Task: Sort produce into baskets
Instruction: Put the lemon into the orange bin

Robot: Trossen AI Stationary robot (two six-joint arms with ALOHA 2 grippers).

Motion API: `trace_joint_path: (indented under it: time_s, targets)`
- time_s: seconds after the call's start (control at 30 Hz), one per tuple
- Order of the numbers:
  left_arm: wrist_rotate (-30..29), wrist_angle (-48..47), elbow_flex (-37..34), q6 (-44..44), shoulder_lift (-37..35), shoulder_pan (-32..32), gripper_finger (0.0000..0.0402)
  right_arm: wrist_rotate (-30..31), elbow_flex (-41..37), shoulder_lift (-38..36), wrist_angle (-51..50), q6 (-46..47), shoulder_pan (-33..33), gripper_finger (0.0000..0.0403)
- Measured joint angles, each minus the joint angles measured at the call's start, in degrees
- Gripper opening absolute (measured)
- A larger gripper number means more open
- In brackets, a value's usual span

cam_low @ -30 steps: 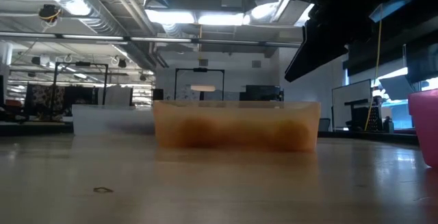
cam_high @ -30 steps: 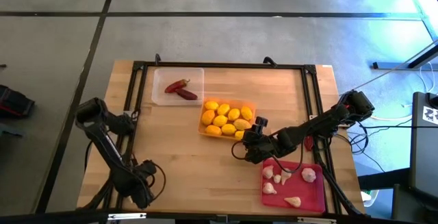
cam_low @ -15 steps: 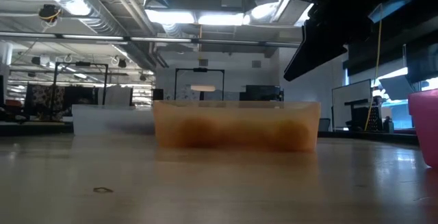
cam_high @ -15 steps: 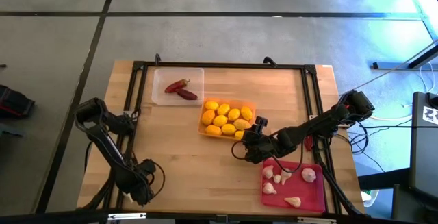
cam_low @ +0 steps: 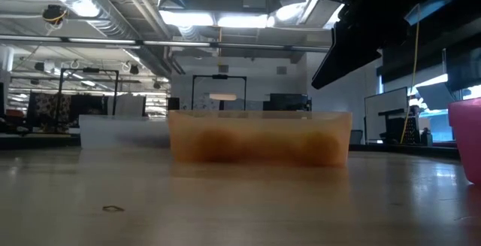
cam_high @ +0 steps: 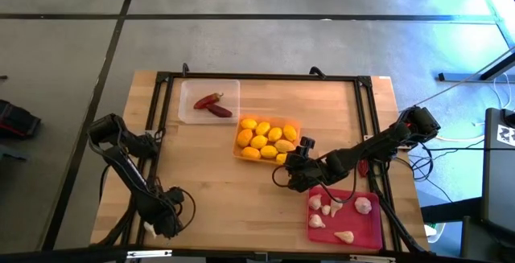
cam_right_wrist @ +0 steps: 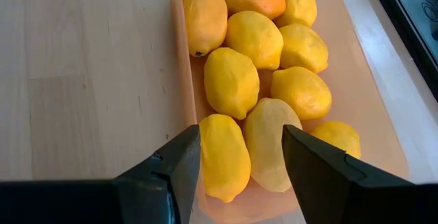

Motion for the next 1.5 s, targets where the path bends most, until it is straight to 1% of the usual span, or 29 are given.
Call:
trace_joint_path:
  time_s: [0.1,0.2,0.4,0.57,0.8,0.93,1.03,1.13,1.23,1.27,1.33,1.5]
  targets:
    - [-0.17,0.06,0.06,1.44,0.00,0.17,0.0203,0.01,0.00,0.00,0.02,0.00,0.00,0.0198]
    - [-0.70,-0.15,0.72,3.99,0.11,0.88,0.0194,0.00,0.00,0.00,0.02,0.00,0.02,0.0198]
    - [-7.74,-1.26,3.95,8.38,0.22,2.93,0.0198,0.00,0.00,0.00,-0.03,0.00,0.02,0.0198]
    - [-10.81,-1.60,6.57,13.89,0.22,5.95,0.0196,0.00,0.00,0.00,-0.07,0.00,0.02,0.0198]
    - [-20.27,-2.45,10.20,23.29,-1.19,11.67,0.0197,-0.02,0.00,0.00,-0.33,0.00,0.02,0.0198]
    - [-25.87,-1.29,10.64,28.59,-5.36,15.81,0.0197,-0.04,0.00,0.00,-0.33,0.00,0.02,0.0198]
    - [-31.49,0.09,10.71,33.05,-9.35,18.73,0.0197,-0.04,0.00,0.00,-0.36,0.02,0.02,0.0198]
    - [-38.84,2.55,10.71,37.16,-13.06,21.56,0.0197,-0.07,0.00,0.00,-0.74,0.00,0.02,0.0198]
    - [-45.65,7.46,10.48,42.14,-16.06,24.40,0.0197,-0.15,0.00,0.00,-0.82,0.00,0.02,0.0198]
    - [-46.45,9.65,10.20,44.08,-16.83,25.45,0.0197,-0.39,0.00,0.00,-0.82,0.01,0.02,0.0198]
    - [-46.14,14.43,9.40,48.85,-17.69,27.67,0.0198,-0.51,0.00,0.00,-0.87,0.01,0.04,0.0198]
    - [-45.77,24.01,7.33,58.00,-17.41,33.23,0.0198,-0.52,0.00,0.00,-0.90,0.02,0.06,0.0198]
